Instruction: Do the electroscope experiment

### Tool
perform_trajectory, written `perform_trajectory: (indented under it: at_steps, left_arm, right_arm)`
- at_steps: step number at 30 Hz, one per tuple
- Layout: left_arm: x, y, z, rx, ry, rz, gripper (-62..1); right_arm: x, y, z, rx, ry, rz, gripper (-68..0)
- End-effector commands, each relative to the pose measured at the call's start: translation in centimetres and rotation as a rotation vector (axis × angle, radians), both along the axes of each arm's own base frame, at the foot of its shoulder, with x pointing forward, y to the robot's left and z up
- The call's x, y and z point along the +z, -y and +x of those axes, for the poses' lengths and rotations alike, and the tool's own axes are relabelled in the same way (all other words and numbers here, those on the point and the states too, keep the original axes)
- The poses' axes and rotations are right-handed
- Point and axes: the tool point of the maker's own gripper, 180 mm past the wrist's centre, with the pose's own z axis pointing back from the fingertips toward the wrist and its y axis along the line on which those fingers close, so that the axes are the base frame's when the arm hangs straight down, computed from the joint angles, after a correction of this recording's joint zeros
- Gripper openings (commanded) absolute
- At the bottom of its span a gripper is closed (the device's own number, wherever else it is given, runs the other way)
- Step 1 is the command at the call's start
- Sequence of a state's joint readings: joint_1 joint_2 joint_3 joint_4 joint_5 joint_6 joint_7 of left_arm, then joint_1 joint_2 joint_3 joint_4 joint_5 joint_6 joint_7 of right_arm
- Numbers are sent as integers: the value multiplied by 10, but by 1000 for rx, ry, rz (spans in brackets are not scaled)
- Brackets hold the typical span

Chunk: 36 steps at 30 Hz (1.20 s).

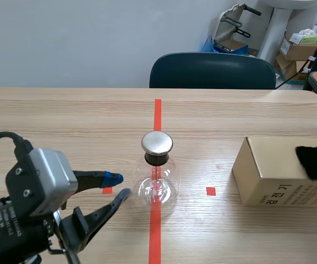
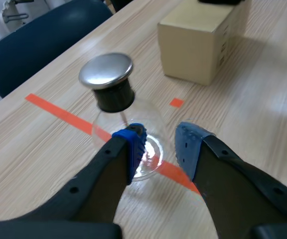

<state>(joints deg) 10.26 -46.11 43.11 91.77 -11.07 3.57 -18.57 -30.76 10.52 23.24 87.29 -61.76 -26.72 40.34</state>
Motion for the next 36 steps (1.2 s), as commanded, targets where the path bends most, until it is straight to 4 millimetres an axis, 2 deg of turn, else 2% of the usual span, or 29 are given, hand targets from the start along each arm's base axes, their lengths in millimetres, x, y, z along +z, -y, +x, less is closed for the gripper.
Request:
perform_trajectory:
  at_steps: [1,6,9,13,18,26,31,36]
  left_arm:
    - [8,5,6,1,22,-35,-484]
    - [-3,1,24,36,33,-24,-535]
    - [-11,1,28,18,17,-26,-576]
    - [-24,-3,37,33,1,-17,-576]
    - [-40,-8,50,74,-16,0,-576]
    - [-63,-10,57,83,-29,27,-575]
    - [-72,-8,59,84,-40,28,-576]
    - [-79,-2,57,61,-42,31,-575]
  right_arm:
    - [12,-6,6,1,41,18,-658]
    - [47,-33,25,-10,146,90,-658]
    - [64,-49,32,-16,189,127,-658]
    - [76,-71,38,-13,226,165,-658]
    - [73,-96,37,-9,246,147,-658]
    - [64,-128,32,-5,230,122,-658]
    - [59,-143,33,-18,226,130,-658]
    - [45,-151,34,-33,205,106,-658]
